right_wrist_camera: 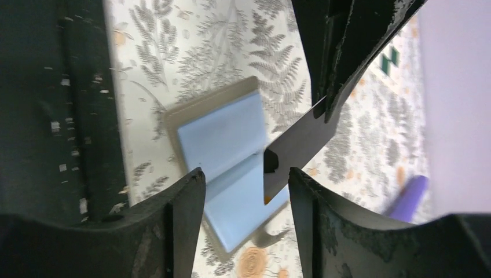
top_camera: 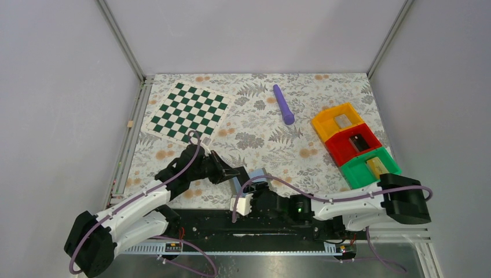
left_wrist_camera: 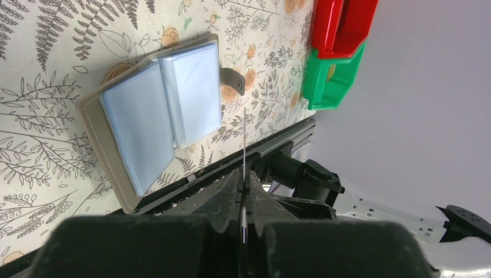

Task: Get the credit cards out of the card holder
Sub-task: Place the credit card in the storage box.

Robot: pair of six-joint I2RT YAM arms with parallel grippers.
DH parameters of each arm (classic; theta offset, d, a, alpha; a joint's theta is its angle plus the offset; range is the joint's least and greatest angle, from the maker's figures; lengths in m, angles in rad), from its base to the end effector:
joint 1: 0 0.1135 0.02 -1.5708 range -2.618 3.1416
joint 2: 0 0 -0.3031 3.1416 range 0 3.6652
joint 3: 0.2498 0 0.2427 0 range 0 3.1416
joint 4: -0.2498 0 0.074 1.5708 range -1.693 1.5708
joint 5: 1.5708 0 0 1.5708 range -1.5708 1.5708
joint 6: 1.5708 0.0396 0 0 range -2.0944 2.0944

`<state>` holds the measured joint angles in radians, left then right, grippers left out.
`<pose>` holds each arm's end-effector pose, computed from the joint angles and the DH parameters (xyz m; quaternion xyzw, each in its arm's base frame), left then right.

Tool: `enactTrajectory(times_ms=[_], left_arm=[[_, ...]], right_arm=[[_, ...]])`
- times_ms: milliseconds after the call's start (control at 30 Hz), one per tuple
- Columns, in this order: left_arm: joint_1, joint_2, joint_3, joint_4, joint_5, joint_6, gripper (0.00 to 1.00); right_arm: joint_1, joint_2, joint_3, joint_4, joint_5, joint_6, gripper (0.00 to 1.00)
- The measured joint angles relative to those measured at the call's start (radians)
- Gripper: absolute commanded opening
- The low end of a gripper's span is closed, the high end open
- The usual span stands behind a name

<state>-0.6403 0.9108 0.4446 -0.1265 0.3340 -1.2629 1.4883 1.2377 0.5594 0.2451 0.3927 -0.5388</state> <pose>0.1234 -0.1082 0.2386 -0.1923 0.8526 -0.4624 0.1494 0.0350 0.2400 0.2527 -0.6458 0.5262 0.0953 0.5450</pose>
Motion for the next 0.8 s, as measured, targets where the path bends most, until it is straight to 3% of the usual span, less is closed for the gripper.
enactTrajectory(times_ms=[267, 333, 433, 467, 633, 800], left_arm=[[0.0, -0.054, 0.0, -0.036, -0.025, -0.04, 0.0], [0.0, -0.064, -0.002, -0.037, -0.029, -0.051, 0.0], [0.0, -0.074, -0.009, -0.037, -0.03, -0.064, 0.0], [0.0, -0.074, -0.011, -0.036, -0.032, -0.066, 0.0], [0.005, -0.074, -0.019, -0.036, -0.027, -0.035, 0.46], [0.01, -0.095, 0.028, -0.1, -0.033, 0.096, 0.55]], right_arm=[[0.055, 0.142, 0.039, 0.148, 0.237, -0.137, 0.46], [0.061, 0.148, 0.045, 0.172, 0.254, -0.148, 0.34], [0.071, 0.157, 0.05, 0.201, 0.273, -0.166, 0.05], [0.074, 0.159, 0.05, 0.208, 0.28, -0.169, 0.0], [0.076, 0.159, 0.05, 0.227, 0.31, -0.149, 0.0], [0.061, 0.101, 0.049, 0.185, 0.298, -0.005, 0.0]])
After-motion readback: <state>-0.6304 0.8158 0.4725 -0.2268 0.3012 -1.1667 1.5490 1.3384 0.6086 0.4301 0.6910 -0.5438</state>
